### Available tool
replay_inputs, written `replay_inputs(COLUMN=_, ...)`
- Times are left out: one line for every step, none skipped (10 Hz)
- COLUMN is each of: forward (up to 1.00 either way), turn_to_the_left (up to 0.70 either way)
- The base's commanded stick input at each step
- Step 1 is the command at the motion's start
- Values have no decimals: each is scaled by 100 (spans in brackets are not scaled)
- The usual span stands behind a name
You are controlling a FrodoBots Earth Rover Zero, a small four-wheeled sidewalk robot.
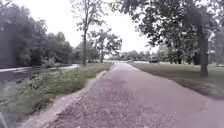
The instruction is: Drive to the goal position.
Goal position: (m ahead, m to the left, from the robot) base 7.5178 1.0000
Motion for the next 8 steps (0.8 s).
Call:
replay_inputs(forward=70, turn_to_the_left=0)
replay_inputs(forward=70, turn_to_the_left=0)
replay_inputs(forward=70, turn_to_the_left=0)
replay_inputs(forward=70, turn_to_the_left=0)
replay_inputs(forward=70, turn_to_the_left=0)
replay_inputs(forward=70, turn_to_the_left=0)
replay_inputs(forward=70, turn_to_the_left=0)
replay_inputs(forward=70, turn_to_the_left=0)
